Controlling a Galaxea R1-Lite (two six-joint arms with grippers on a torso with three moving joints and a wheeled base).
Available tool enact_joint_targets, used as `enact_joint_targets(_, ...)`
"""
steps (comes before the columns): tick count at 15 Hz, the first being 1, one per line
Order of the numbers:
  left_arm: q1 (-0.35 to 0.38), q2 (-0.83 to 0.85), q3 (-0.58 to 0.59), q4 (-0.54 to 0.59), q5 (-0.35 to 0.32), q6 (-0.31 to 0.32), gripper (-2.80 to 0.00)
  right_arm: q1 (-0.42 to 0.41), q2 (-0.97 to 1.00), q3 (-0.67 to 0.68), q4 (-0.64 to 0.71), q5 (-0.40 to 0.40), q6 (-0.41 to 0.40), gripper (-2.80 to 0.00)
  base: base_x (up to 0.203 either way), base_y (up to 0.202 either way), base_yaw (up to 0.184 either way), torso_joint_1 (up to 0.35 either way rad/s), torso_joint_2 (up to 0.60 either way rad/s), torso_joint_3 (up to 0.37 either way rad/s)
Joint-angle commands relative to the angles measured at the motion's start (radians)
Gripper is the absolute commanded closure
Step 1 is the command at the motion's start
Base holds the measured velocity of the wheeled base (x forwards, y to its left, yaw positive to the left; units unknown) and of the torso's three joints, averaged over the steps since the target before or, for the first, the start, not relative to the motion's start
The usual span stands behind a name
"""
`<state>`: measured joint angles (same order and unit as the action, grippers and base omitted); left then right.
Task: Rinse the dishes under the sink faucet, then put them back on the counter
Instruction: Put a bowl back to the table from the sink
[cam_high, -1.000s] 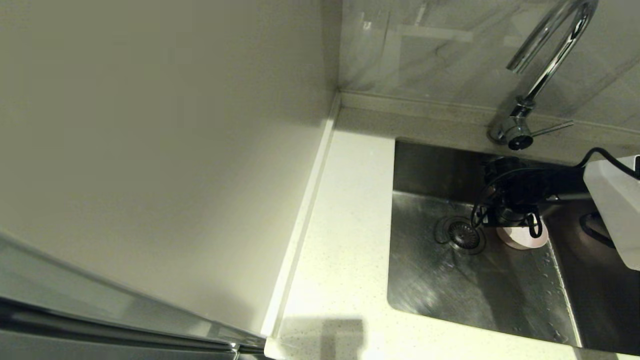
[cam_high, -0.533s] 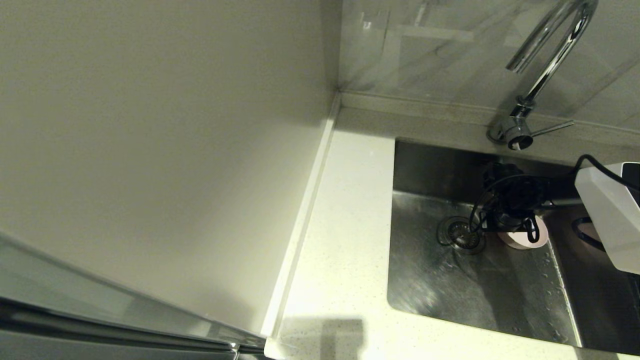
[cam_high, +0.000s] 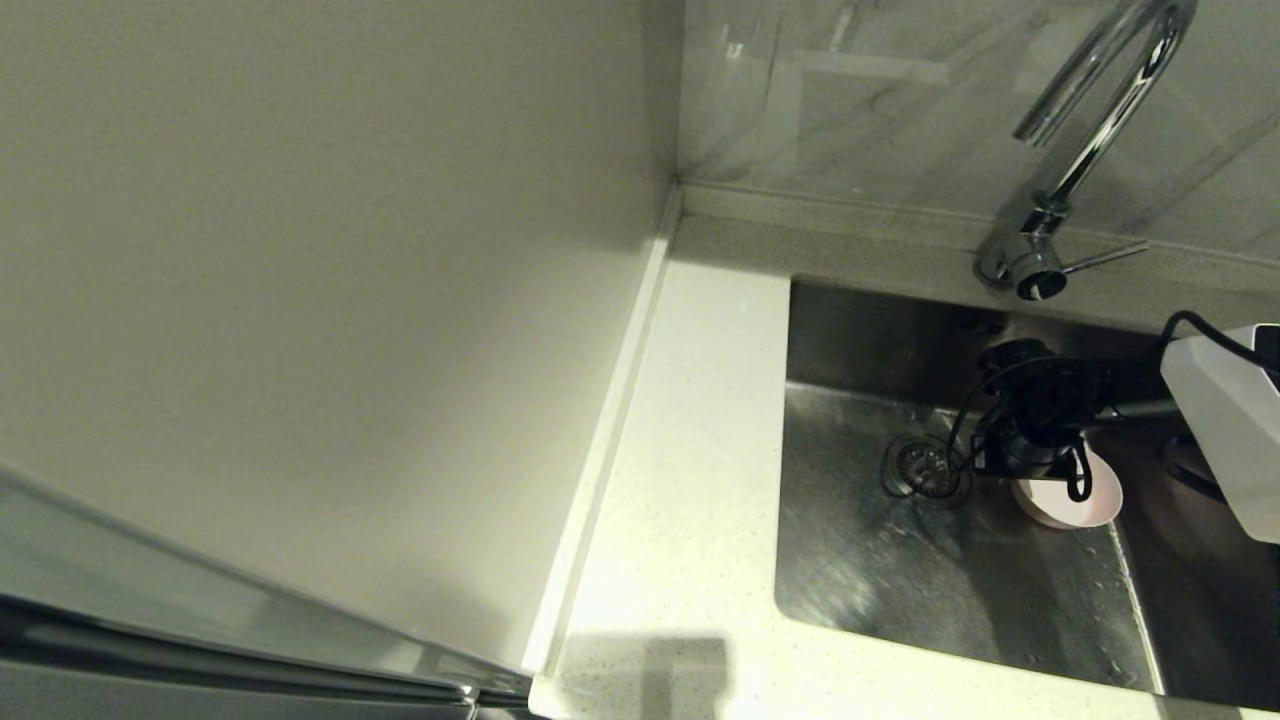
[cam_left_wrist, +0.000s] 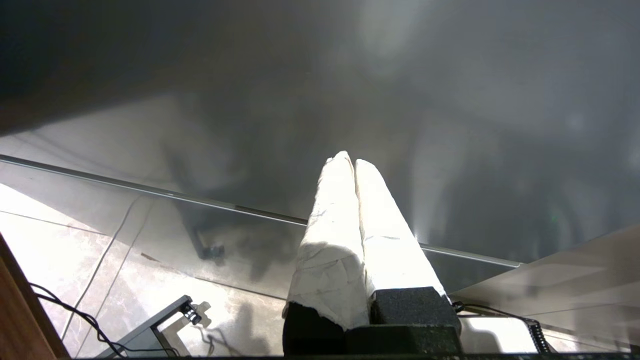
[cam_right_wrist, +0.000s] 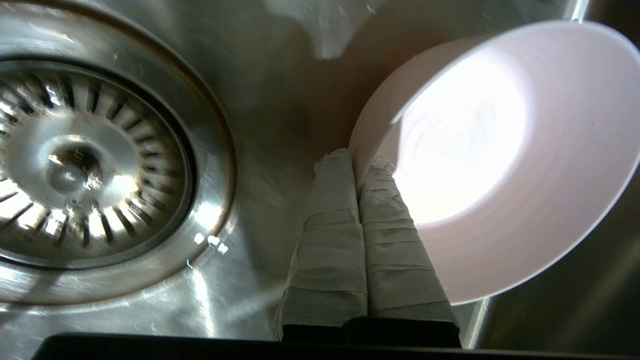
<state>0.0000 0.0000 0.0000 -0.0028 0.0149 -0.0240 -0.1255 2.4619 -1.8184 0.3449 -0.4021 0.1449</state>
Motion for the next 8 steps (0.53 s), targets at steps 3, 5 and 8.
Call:
enact_joint_targets(3,0.0,-0.003,0.0,0.0,0.0,-0.001,0.0,0.006,-0.188,0.11,0.0,-0.001,0.044,0.0,0.0,0.0,0.0,0.0,0.0,0.0)
enact_joint_targets(5,0.0,-0.003,0.0,0.0,0.0,-0.001,0.0,0.029,-0.326,0.185,0.0,0.006,0.093,0.0,0.0,0.0,0.0,0.0,0.0,0.0)
enact_joint_targets(8,0.0,-0.003,0.0,0.0,0.0,-0.001,0.0,0.062,-0.55,0.339,0.001,0.011,0.167,0.0,0.0,0.0,0.0,0.0,0.0,0.0)
